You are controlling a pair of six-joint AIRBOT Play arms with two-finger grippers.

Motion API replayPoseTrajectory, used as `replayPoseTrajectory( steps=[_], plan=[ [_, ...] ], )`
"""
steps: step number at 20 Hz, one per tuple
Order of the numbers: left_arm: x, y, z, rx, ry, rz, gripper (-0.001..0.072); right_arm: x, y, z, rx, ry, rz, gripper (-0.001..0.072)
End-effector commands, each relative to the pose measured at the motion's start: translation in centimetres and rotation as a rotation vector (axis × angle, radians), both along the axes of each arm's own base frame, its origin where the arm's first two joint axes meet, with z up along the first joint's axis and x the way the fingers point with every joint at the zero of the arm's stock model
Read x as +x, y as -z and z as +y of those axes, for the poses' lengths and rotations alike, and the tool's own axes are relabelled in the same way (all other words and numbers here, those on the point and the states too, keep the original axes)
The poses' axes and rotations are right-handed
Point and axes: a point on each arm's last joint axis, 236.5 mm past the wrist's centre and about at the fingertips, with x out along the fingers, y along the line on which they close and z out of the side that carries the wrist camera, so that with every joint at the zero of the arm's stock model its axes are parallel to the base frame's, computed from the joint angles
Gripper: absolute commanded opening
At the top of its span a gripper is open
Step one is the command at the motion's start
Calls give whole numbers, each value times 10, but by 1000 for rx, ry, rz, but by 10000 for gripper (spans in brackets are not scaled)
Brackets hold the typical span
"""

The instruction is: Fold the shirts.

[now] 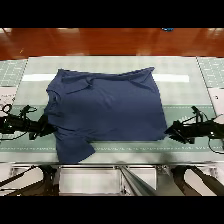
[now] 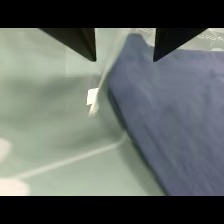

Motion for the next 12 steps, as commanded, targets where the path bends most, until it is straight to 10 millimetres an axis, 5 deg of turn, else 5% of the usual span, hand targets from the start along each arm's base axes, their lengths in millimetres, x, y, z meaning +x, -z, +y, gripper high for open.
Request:
replayPoseTrajectory(
  steps=[1, 3, 4, 7, 10, 12],
  plan=[
    [7, -3, -3, -15, -11, -29, 20, 28, 11, 30, 87, 55, -21, 402],
    [11, -5, -5, -26, -16, -46, 20, 51, 8, 48, 146, 78, -62, 258],
    [18, -10, -10, -54, -24, -77, 20, 58, 3, 55, 164, 50, -79, 74],
    [67, -55, -16, -125, -71, -297, 20, 98, -56, 70, 209, -99, -260, 27],
    [132, -163, -2, -112, -127, -641, 19, 155, -158, 42, 31, -193, -536, 27],
    [159, -256, 9, 14, -100, -901, 19, 191, -252, 19, -113, -171, -747, 27]
  ],
)
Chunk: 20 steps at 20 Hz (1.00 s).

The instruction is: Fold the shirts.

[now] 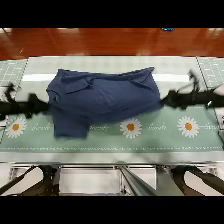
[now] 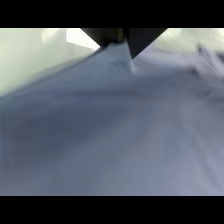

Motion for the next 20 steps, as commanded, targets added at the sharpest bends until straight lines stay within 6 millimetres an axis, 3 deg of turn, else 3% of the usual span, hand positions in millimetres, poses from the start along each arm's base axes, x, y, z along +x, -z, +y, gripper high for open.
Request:
replayPoseTrajectory(
  steps=[1, 3, 5, 6, 8, 10, 14, 17, 20],
  plan=[
    [45, -165, 11, 131, -71, -447, 19, 47, -158, -27, -171, 45, -371, 26],
    [40, -278, 15, 254, -125, -712, 19, 50, -257, -31, -220, 72, -595, 26],
    [10, -371, 11, 380, -163, -931, 19, 27, -335, -27, -265, 69, -765, 26],
    [-10, -406, 6, 447, -174, -1012, 19, 10, -366, -24, -285, 62, -840, 26],
    [-54, -456, -4, 558, -222, -1119, 19, -30, -417, -22, -340, 85, -981, 26],
    [-97, -482, -15, 675, -269, -1193, 19, -73, -446, -30, -427, 144, -1078, 26],
    [-173, -497, -38, 850, -340, -1265, 19, -155, -472, -50, -599, 255, -1177, 26],
    [-234, -500, -40, 890, -361, -1323, 20, -194, -451, -60, -670, 284, -1093, 26],
    [-279, -501, -15, 837, -475, -1332, 19, -204, -424, -67, -690, 282, -989, 26]
  ],
)
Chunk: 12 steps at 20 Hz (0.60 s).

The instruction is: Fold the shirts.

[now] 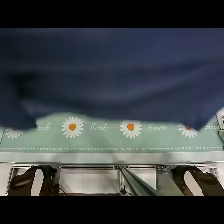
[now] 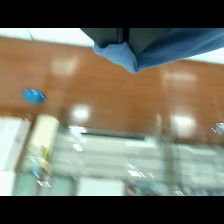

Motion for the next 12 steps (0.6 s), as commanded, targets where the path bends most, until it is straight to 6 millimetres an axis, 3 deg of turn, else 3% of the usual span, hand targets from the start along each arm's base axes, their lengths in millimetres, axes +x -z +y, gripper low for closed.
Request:
replayPoseTrajectory(
  steps=[1, 4, 6, 9, 12],
  plan=[
    [-50, 4, 44, -87, -122, -34, 19, -21, 35, -17, -9, 85, 128, 26],
    [-18, 60, 64, -80, -193, 211, 19, -10, 66, -18, 14, 79, 243, 26],
    [19, 99, 67, -120, -185, 357, 19, 9, 95, -11, 34, 34, 336, 26],
    [87, 164, 64, -148, -142, 549, 19, 45, 172, -18, 52, 21, 568, 26],
    [162, 236, 59, -197, -85, 707, 19, 104, 240, -12, 106, -60, 719, 26]
  ],
)
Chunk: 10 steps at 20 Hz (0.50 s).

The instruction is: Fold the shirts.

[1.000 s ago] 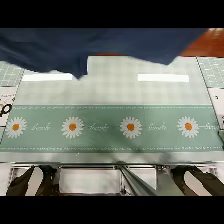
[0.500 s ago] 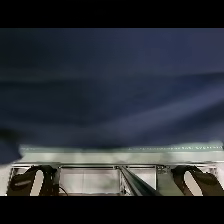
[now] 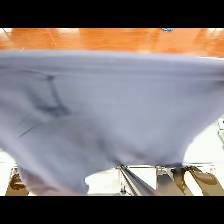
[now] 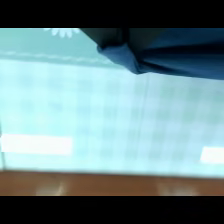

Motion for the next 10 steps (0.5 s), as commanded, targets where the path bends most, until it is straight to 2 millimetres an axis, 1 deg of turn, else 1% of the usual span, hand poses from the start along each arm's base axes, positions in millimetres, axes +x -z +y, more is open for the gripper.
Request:
replayPoseTrajectory(
  steps=[1, 2, 3, 4, 6, 7, 8, 9, 10],
  plan=[
    [81, 93, -7, -91, 53, 198, 19, 63, 82, 10, 95, -78, 173, 26],
    [105, 122, -9, -123, 68, 263, 19, 86, 102, 11, 122, -89, 205, 26],
    [126, 150, -11, -149, 83, 328, 19, 112, 127, 8, 142, -89, 241, 26],
    [150, 183, -11, -181, 80, 395, 20, 131, 154, 3, 143, -92, 294, 26],
    [193, 241, -7, -226, 68, 496, 20, 168, 208, -5, 171, -70, 378, 26],
    [211, 264, -7, -256, 63, 535, 20, 186, 232, -7, 197, -59, 409, 26],
    [229, 286, -9, -282, 71, 577, 20, 201, 251, -7, 227, -47, 431, 26],
    [245, 303, -11, -316, 74, 607, 20, 216, 268, -7, 258, -31, 444, 26],
    [262, 318, -13, -343, 74, 632, 20, 231, 281, -6, 288, -19, 449, 27]
  ],
)
